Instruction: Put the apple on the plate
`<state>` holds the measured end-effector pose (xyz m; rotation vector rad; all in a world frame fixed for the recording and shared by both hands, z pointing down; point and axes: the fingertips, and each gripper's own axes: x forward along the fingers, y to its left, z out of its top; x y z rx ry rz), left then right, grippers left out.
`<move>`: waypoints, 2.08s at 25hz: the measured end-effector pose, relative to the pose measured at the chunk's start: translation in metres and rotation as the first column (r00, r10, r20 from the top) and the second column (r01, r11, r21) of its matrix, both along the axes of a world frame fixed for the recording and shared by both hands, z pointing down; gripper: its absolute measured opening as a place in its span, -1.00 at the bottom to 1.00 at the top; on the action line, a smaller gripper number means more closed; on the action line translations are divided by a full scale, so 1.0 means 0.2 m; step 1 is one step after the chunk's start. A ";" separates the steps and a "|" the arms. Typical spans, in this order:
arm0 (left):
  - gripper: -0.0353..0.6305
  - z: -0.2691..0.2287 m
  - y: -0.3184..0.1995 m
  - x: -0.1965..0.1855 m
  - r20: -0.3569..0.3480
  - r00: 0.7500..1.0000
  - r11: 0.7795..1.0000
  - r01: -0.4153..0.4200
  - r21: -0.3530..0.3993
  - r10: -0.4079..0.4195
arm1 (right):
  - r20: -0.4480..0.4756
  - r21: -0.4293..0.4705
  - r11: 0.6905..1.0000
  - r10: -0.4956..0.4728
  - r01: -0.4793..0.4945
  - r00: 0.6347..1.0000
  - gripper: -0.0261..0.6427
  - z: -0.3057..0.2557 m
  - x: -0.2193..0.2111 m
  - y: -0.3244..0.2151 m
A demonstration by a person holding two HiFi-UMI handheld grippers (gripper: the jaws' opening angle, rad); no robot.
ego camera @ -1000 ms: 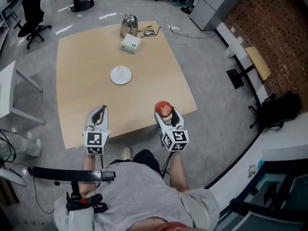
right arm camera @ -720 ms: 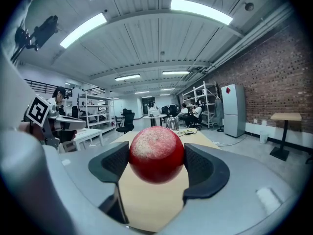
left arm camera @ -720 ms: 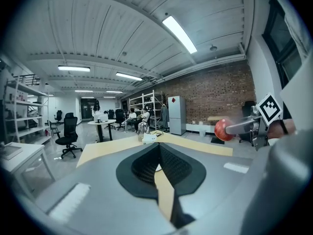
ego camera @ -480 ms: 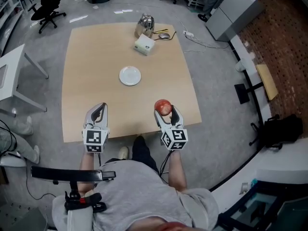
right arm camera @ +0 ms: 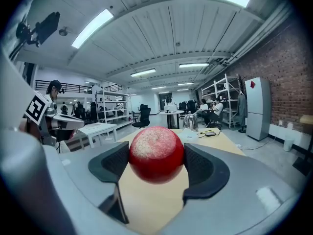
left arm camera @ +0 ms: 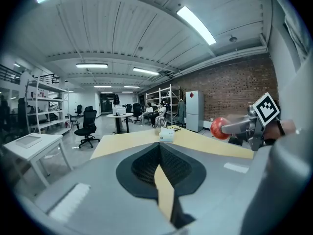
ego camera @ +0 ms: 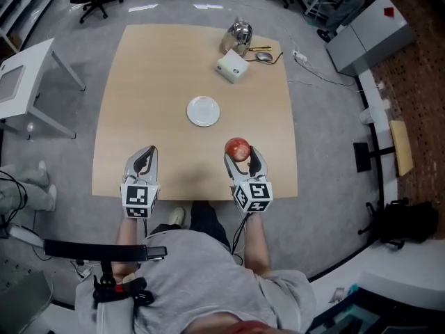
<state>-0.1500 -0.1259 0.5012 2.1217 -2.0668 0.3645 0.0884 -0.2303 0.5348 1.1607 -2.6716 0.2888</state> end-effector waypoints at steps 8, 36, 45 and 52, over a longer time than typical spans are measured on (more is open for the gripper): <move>-0.83 0.12 -0.08 -0.08 -0.013 0.997 0.997 0.070 -0.038 -0.071 | -0.024 -0.041 0.996 -0.085 0.084 0.996 0.15 0.14 -0.16 -0.19; -0.83 0.31 -0.15 -0.20 -0.064 0.971 0.961 0.216 -0.172 -0.230 | -0.089 -0.109 0.959 -0.271 0.261 0.959 0.15 0.53 -0.59 -0.65; -0.83 0.39 -0.13 -0.20 -0.066 0.967 0.949 0.228 -0.217 -0.248 | -0.105 -0.139 0.951 -0.292 0.277 0.951 0.15 0.71 -0.68 -0.73; -0.83 0.44 -0.15 -0.22 -0.067 0.962 0.941 0.243 -0.237 -0.265 | -0.114 -0.171 0.945 -0.300 0.279 0.947 0.15 0.85 -0.71 -0.79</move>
